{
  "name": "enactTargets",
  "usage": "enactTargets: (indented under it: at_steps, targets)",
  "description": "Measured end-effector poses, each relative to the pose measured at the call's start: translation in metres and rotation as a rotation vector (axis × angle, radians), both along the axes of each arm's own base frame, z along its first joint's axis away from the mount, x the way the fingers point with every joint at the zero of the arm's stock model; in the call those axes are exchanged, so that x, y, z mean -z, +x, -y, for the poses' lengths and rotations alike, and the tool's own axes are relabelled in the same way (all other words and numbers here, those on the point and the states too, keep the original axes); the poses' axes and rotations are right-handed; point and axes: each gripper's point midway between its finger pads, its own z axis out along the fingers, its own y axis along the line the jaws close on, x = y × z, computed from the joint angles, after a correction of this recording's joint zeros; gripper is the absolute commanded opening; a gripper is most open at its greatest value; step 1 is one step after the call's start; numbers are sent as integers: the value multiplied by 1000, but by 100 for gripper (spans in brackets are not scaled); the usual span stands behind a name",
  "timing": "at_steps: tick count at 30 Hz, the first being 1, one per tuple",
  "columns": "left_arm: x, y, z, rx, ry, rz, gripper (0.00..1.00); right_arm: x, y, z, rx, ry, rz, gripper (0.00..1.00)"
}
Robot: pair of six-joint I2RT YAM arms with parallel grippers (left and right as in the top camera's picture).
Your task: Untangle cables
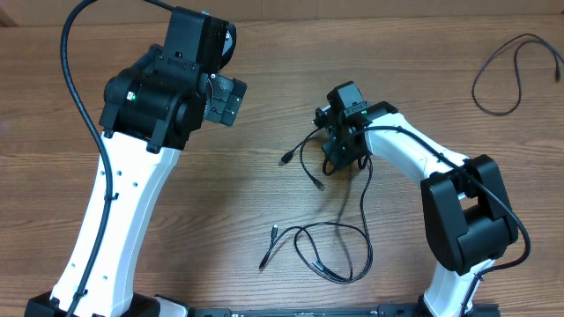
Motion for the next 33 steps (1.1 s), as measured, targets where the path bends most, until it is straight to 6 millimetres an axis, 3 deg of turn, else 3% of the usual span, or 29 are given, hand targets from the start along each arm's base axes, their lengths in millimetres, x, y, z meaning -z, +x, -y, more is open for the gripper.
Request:
enactTargets:
  at_steps: [6,8,11,14,17,19,20,22,26,30,33]
  targets:
    - [0,0,0,2,-2,-1,100,-7,-17,3,16,-12,-89,4]
    - [0,0,1,2,-3,-1,100,-28,-16,3,19,-21,-113,4]
    - [1,0,1,5,-6,-4,100,-90,16,-9,23,25,-6,4]
    - [1,-1,4,14,-18,-7,100,-178,49,-18,32,106,182,4]
    - [2,-1,6,22,-27,-11,100,-271,68,-8,64,182,381,4]
    - [2,-1,7,25,-31,-13,100,-346,78,13,107,240,571,4]
    - [2,-1,7,27,-33,-13,100,-363,78,19,119,251,617,4]
    - [2,-1,8,28,-34,-14,100,-416,79,46,170,273,765,4]
    - [1,0,9,31,-41,-7,100,-509,79,112,304,271,1078,4]
    - [1,1,9,31,-43,-4,100,-565,72,191,452,205,1299,4]
    - [1,1,9,31,-43,-4,100,-582,64,249,554,131,1388,4]
